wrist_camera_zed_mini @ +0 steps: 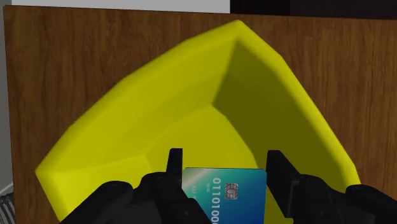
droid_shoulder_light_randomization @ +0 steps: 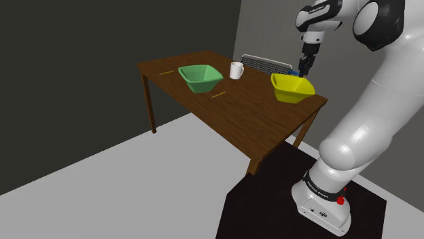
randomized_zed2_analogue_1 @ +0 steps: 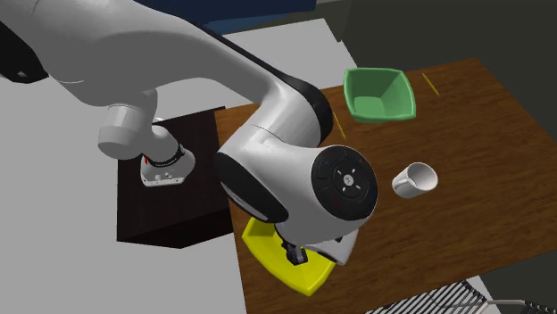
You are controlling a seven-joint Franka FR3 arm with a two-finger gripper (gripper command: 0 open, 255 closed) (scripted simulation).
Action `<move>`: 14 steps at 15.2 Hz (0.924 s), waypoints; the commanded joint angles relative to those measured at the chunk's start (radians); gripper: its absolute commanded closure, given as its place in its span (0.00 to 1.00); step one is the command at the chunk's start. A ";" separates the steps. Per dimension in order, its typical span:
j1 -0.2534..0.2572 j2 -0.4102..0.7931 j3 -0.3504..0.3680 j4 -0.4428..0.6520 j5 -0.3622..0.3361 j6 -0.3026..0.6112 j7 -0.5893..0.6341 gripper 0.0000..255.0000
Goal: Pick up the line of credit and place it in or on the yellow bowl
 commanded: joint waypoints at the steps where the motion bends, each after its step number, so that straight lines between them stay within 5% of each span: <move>1: -0.002 0.008 -0.001 -0.018 0.004 0.025 -0.003 1.00; 14: -0.006 0.038 -0.002 -0.104 0.019 0.137 -0.007 1.00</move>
